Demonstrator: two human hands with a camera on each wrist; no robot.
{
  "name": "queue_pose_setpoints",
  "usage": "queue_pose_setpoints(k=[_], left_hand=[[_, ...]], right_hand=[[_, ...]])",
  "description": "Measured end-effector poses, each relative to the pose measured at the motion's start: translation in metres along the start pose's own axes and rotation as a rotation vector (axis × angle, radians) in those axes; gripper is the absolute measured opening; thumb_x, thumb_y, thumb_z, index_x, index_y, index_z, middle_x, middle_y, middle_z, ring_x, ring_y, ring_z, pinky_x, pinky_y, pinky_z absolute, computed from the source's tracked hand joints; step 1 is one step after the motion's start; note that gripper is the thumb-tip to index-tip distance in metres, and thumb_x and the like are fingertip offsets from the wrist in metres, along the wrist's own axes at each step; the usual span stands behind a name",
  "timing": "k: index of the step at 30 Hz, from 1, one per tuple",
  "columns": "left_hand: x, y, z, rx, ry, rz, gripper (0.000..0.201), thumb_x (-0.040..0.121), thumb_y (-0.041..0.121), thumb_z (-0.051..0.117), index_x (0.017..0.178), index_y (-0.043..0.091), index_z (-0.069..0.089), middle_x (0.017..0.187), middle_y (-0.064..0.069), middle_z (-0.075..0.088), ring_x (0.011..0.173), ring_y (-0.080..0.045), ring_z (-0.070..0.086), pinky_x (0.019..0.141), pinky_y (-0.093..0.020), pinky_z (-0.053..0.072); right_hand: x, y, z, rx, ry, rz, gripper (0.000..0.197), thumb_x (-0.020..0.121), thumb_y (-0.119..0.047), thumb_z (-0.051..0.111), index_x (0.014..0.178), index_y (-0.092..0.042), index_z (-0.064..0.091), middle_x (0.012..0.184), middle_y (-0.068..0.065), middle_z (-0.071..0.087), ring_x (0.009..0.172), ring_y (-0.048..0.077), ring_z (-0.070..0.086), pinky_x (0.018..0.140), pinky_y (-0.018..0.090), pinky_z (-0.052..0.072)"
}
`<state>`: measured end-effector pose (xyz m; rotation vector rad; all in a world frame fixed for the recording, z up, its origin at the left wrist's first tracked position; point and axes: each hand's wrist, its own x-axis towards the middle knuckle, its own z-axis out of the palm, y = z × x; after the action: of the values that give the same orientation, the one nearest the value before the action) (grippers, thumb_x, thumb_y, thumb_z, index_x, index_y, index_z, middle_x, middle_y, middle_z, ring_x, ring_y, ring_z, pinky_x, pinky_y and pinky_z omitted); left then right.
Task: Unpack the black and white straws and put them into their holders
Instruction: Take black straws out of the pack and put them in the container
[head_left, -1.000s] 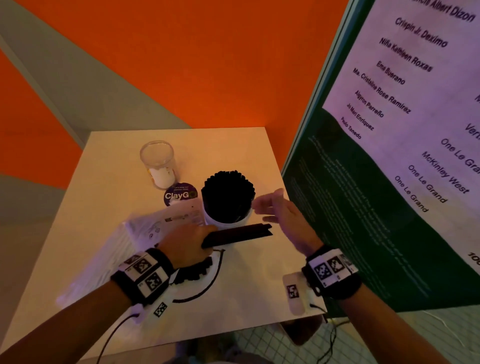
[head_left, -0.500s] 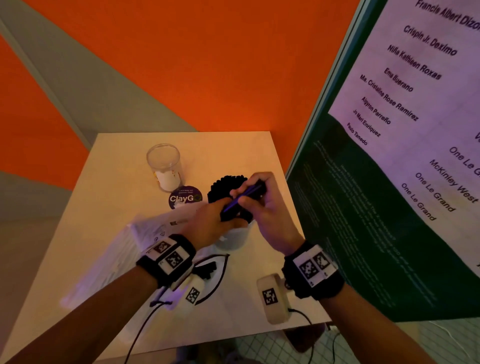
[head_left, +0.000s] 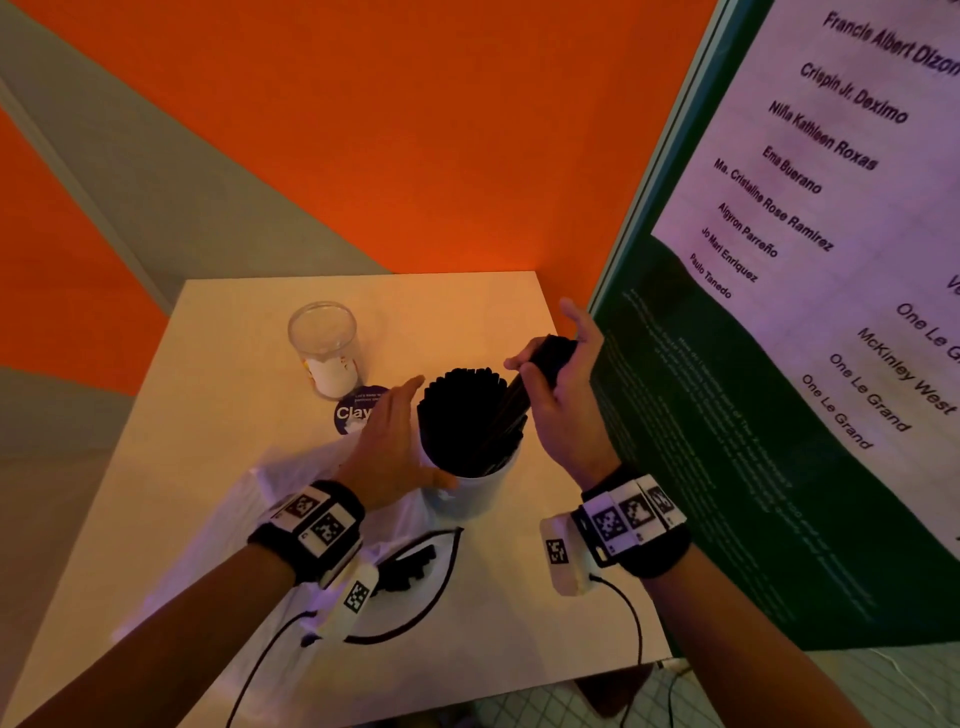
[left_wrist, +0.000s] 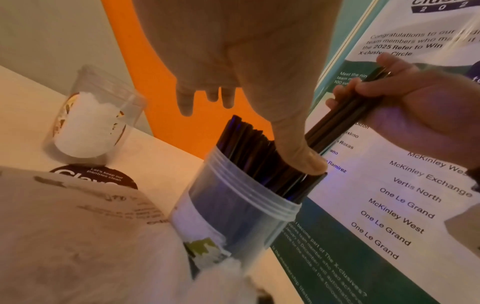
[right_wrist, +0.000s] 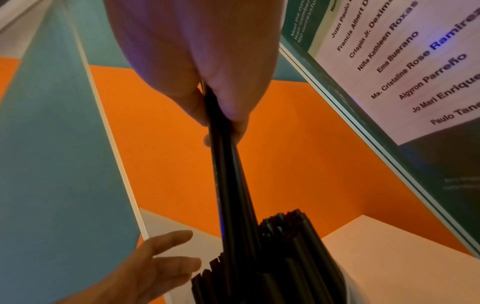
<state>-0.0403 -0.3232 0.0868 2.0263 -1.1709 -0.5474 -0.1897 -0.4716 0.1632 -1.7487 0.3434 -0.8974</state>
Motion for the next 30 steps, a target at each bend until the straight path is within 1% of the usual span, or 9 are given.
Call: queue_pose_setpoints(k=[6,10,12,14,17,20,25,27,30], left_hand=[[0.010,-0.016,0.014,-0.034,-0.077,-0.022,0.143,0.045,0.054,0.089,0.150,0.024,-0.003,0.156,-0.004,0.013,0.142,-0.019,0.017,0.110,-0.033,0.022],[0.019,-0.019,0.021,-0.092,-0.113,-0.030,0.150,0.042,0.054,0.090,0.148,0.028,-0.013,0.157,-0.005,0.012,0.144,-0.021,0.015,0.115,-0.039,0.023],[0.020,-0.020,0.023,-0.117,-0.154,-0.021,0.153,0.043,0.059,0.088,0.147,0.028,-0.020,0.158,-0.006,0.011,0.145,-0.020,0.013,0.117,-0.041,0.023],[0.022,-0.022,0.026,-0.156,-0.180,-0.007,0.155,0.046,0.054,0.089,0.145,0.025,-0.027,0.159,-0.003,0.009,0.146,-0.017,0.010,0.117,-0.036,0.019],[0.029,-0.020,0.026,-0.248,-0.195,0.015,0.151,0.051,0.038,0.092,0.135,0.034,-0.033,0.149,0.022,0.000,0.146,-0.014,0.004,0.116,-0.030,0.013],[0.038,-0.018,0.021,-0.356,-0.241,0.014,0.153,0.041,0.055,0.088,0.126,0.035,-0.038,0.139,0.027,-0.012,0.144,-0.014,-0.006,0.117,-0.036,0.008],[0.053,-0.021,0.020,-0.236,-0.357,0.029,0.155,0.047,0.027,0.095,0.136,0.039,-0.032,0.155,-0.002,0.018,0.141,-0.018,0.027,0.113,-0.042,0.031],[0.058,-0.022,0.018,-0.326,-0.329,-0.015,0.148,0.050,0.026,0.094,0.141,0.044,-0.020,0.144,-0.002,0.041,0.131,-0.015,0.044,0.106,-0.044,0.040],[0.065,-0.031,0.011,-0.476,-0.245,-0.076,0.133,0.052,0.027,0.093,0.145,0.044,0.000,0.124,0.005,0.055,0.117,-0.007,0.056,0.096,-0.032,0.050]], right_hand=[[0.002,0.015,0.003,-0.151,-0.104,0.014,0.042,0.093,0.001,0.046,0.125,-0.023,0.033,0.101,0.003,0.056,0.100,0.015,0.057,0.093,0.021,0.046],[-0.024,0.053,0.011,-0.828,-0.435,0.078,0.028,0.100,-0.024,0.042,0.124,-0.012,0.053,0.149,0.010,0.032,0.144,0.026,0.016,0.117,0.050,0.017],[-0.037,0.070,0.005,-0.832,-0.588,0.120,0.049,0.099,-0.043,0.034,0.144,-0.022,0.038,0.161,0.001,0.001,0.148,0.024,-0.013,0.120,0.050,-0.002],[-0.042,0.079,-0.009,-0.586,-0.544,0.155,0.070,0.090,-0.062,0.036,0.150,-0.038,0.008,0.160,-0.011,-0.012,0.146,0.012,-0.019,0.120,0.043,-0.005],[-0.041,0.090,-0.026,-0.331,-0.446,0.406,0.111,0.069,-0.072,0.060,0.146,-0.042,-0.015,0.157,-0.019,-0.019,0.145,0.002,-0.018,0.121,0.037,-0.002],[-0.031,0.103,-0.027,-0.375,-0.555,0.576,0.137,0.058,-0.059,0.079,0.147,-0.032,-0.020,0.158,-0.011,-0.020,0.146,0.009,-0.017,0.122,0.047,0.000],[-0.008,0.105,0.003,-0.355,-0.547,0.551,0.126,0.059,-0.034,0.089,0.141,-0.041,-0.006,0.158,-0.003,0.012,0.147,0.019,0.010,0.121,0.044,0.016],[-0.003,0.106,0.006,-0.268,-0.483,0.522,0.107,0.064,-0.023,0.088,0.141,-0.032,0.014,0.142,-0.012,0.036,0.134,0.005,0.035,0.111,0.023,0.034],[0.000,0.106,0.001,-0.170,-0.422,0.484,0.091,0.070,-0.016,0.084,0.139,-0.028,0.026,0.129,-0.025,0.040,0.116,-0.019,0.041,0.092,0.001,0.037]])
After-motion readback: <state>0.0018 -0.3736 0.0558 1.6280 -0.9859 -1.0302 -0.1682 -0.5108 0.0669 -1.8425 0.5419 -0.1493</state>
